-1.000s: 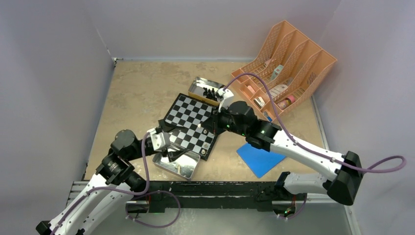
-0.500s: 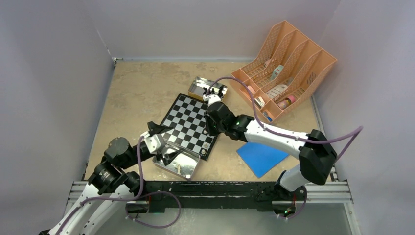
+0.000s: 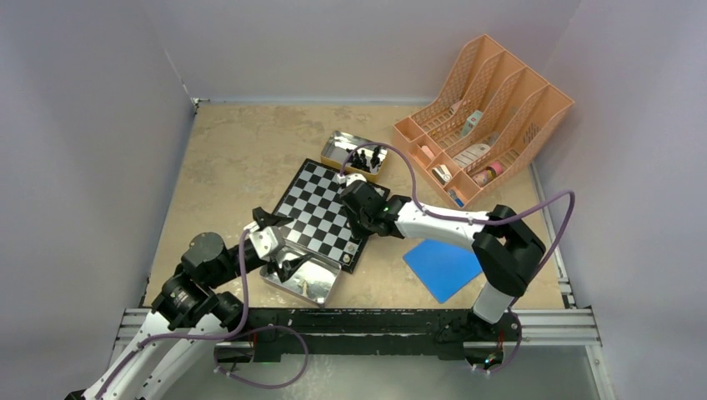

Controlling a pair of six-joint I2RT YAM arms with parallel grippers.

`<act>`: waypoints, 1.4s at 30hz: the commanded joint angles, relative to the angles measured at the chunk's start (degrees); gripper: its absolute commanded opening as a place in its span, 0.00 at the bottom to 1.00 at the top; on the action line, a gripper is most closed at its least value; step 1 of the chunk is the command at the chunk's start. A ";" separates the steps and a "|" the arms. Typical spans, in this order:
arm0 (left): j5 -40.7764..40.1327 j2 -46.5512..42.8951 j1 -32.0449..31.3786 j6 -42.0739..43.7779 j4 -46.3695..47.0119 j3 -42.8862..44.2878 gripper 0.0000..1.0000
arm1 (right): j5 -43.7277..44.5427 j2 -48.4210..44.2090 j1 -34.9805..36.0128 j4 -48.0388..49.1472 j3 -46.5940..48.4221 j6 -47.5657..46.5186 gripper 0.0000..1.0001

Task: Set up the chess pieces on the board
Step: Place the chess piece on the chessboard.

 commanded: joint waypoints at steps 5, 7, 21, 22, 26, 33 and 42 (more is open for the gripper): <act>-0.88 0.04 0.07 0.50 1.25 0.19 0.90 | -1.70 1.37 -0.22 -0.95 1.82 -0.41 0.07; -0.87 0.17 0.04 0.48 1.31 0.25 0.90 | -1.84 1.38 -0.19 -1.11 1.92 -0.43 0.09; -1.04 0.14 0.07 0.30 1.13 0.27 0.90 | -2.24 1.50 -0.21 -3.93 3.02 -1.08 0.09; -1.04 0.15 0.05 0.26 1.13 0.27 0.90 | -2.40 1.59 -0.21 -3.76 2.89 -1.06 0.10; -0.98 0.43 0.08 0.27 0.93 0.29 0.90 | -3.17 1.99 -0.22 -3.19 2.93 -1.15 0.18; -0.86 0.78 0.04 0.19 0.91 0.27 0.90 | -2.61 1.04 -0.22 -3.01 3.53 -0.73 0.26; -8.48 2.35 0.08 -9.88 5.27 -0.57 0.90 | -0.11 -3.67 -0.20 -4.34 4.05 0.08 0.34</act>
